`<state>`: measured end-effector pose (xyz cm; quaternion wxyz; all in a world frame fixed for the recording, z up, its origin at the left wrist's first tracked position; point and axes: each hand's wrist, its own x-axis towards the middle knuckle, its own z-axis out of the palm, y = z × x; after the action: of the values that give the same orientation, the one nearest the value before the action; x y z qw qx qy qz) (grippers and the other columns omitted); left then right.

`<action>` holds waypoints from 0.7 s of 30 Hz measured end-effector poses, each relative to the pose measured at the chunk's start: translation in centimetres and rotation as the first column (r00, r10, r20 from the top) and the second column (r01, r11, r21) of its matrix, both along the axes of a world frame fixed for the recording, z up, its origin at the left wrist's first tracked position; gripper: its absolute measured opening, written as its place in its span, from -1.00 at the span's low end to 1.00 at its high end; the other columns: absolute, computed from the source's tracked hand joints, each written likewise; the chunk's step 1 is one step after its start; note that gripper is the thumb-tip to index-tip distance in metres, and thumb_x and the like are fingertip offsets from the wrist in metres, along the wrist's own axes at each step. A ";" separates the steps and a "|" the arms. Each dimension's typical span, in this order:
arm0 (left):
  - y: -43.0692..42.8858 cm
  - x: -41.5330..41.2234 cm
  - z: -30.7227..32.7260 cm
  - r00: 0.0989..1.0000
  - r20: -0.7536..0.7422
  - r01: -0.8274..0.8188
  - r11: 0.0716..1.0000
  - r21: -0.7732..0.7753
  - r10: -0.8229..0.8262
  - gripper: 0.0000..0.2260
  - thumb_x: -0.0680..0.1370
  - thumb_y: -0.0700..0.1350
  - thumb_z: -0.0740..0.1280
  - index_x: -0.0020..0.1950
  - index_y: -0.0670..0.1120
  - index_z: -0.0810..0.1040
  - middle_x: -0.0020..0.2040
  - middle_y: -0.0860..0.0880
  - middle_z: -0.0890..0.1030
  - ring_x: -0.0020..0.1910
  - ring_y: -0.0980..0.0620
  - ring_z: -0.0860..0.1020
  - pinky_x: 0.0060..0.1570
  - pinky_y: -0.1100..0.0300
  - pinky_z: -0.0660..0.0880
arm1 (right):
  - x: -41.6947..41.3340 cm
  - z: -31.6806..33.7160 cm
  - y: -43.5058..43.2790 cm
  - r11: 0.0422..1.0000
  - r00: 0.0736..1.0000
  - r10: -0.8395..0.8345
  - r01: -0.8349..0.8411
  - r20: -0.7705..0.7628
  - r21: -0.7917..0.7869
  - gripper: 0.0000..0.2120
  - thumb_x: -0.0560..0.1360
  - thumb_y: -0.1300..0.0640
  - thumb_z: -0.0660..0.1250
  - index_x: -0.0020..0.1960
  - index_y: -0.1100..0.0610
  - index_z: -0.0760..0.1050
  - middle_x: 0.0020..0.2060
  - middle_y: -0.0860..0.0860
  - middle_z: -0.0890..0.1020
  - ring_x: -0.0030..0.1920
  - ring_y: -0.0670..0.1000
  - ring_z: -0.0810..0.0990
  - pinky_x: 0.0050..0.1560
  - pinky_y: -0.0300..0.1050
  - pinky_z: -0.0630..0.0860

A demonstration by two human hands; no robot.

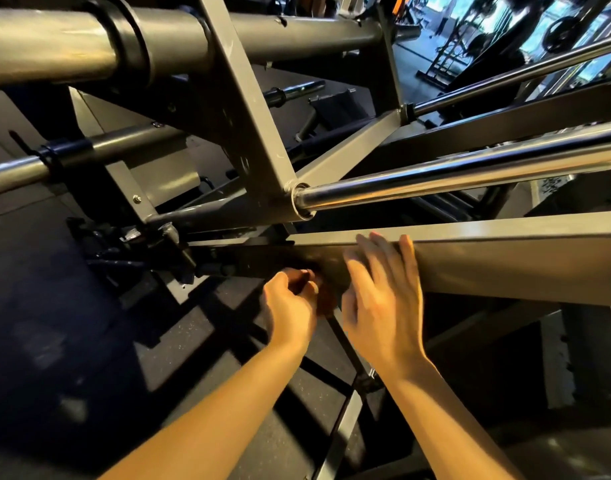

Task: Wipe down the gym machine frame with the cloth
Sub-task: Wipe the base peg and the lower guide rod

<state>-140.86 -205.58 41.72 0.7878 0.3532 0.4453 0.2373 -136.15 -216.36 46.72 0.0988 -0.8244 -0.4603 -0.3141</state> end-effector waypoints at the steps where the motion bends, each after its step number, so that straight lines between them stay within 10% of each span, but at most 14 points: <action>1: -0.8 -0.2 0.2 0.999 0.040 0.013 1.000 0.000 -0.013 -0.77 0.64 -0.16 0.22 0.08 -0.20 0.65 -0.05 -0.16 0.72 0.00 -0.07 0.70 -0.07 0.19 0.60 | -0.1 -0.4 0.2 0.999 1.000 0.022 -0.023 -0.010 -0.029 -0.63 0.51 0.18 0.22 0.25 0.24 0.61 0.33 0.18 0.58 0.46 0.18 0.44 0.58 0.25 0.14; 7: 3.9 0.7 -2.7 0.981 -0.174 -0.054 0.980 0.194 0.089 -0.89 0.63 -0.21 0.36 -0.02 0.01 0.58 -0.08 0.08 0.61 -0.10 0.17 0.58 -0.10 0.31 0.49 | 0.6 -1.5 0.1 0.997 1.000 0.027 -0.027 0.005 -0.072 -0.58 0.50 0.17 0.18 0.28 0.25 0.60 0.40 0.18 0.54 0.51 0.18 0.39 0.60 0.22 0.08; 11: 9.0 1.2 -5.5 0.896 -0.405 -0.088 0.968 0.234 0.180 -0.78 0.61 -0.18 0.38 0.26 -0.06 0.62 0.23 -0.09 0.61 0.24 -0.11 0.58 0.22 0.01 0.53 | 0.5 -2.1 0.6 0.999 0.999 0.037 -0.037 -0.007 0.001 -0.64 0.52 0.17 0.21 0.22 0.22 0.63 0.38 0.17 0.55 0.49 0.18 0.41 0.59 0.25 0.11; 21: 8.0 1.1 -5.6 0.891 -0.423 -0.062 0.966 0.249 0.166 -0.75 0.63 -0.24 0.33 0.31 -0.14 0.60 0.18 -0.10 0.61 0.17 -0.06 0.58 0.03 0.11 0.57 | 0.4 -2.3 0.9 0.999 0.998 0.042 -0.042 -0.049 0.000 -0.68 0.51 0.15 0.21 0.15 0.17 0.65 0.39 0.16 0.54 0.51 0.18 0.39 0.58 0.30 0.10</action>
<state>-139.72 -197.54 36.16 0.6052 0.4593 0.6015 0.2469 -135.72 -215.44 44.44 0.1161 -0.8220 -0.4752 -0.2916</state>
